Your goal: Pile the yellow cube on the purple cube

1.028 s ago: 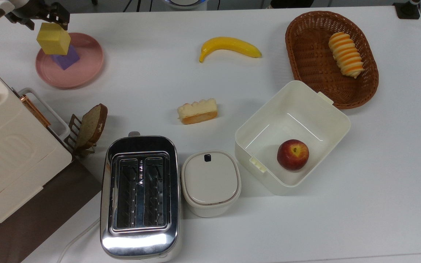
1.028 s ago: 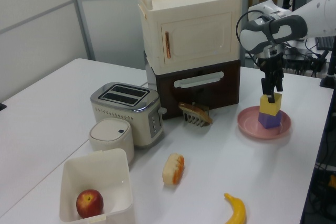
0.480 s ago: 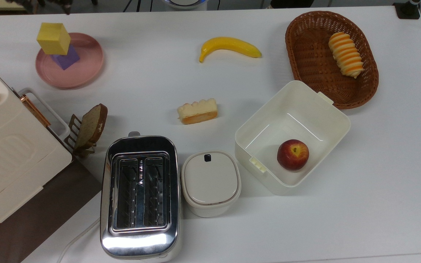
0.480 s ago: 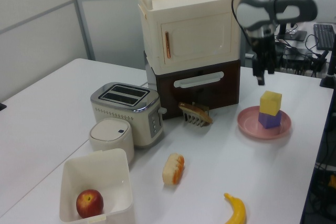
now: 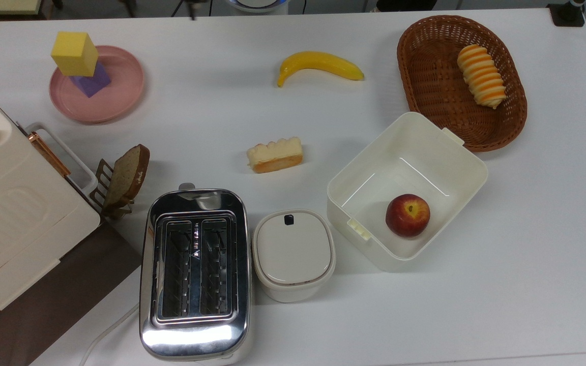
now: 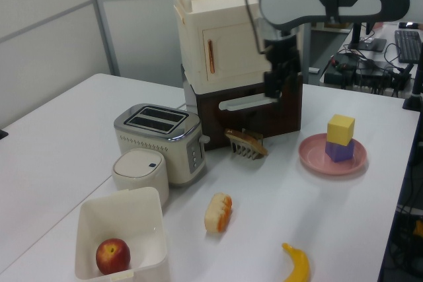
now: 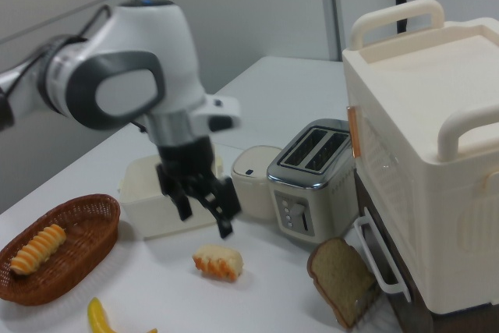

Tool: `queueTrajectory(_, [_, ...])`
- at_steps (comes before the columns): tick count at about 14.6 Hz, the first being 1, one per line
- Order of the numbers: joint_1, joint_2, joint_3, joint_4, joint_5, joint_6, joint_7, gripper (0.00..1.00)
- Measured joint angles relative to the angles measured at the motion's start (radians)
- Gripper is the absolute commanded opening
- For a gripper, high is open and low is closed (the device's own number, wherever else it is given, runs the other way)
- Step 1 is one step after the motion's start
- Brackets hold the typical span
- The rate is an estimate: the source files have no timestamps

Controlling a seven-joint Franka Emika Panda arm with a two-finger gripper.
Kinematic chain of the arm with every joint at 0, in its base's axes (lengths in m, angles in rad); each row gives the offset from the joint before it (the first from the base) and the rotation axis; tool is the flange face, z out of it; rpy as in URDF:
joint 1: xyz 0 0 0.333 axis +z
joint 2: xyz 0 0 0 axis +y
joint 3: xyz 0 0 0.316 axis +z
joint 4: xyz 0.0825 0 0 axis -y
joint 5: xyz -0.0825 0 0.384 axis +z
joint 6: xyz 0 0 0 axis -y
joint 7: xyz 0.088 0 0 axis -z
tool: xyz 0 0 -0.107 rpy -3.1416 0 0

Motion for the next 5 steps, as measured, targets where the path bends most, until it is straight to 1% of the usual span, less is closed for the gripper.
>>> queueTrajectory(3, [0.003,0.000,0.077,0.011,0.003,-0.006,0.021,1.00])
queueTrajectory(5, [0.003,0.002,0.100,0.011,0.012,-0.006,0.048,1.00])
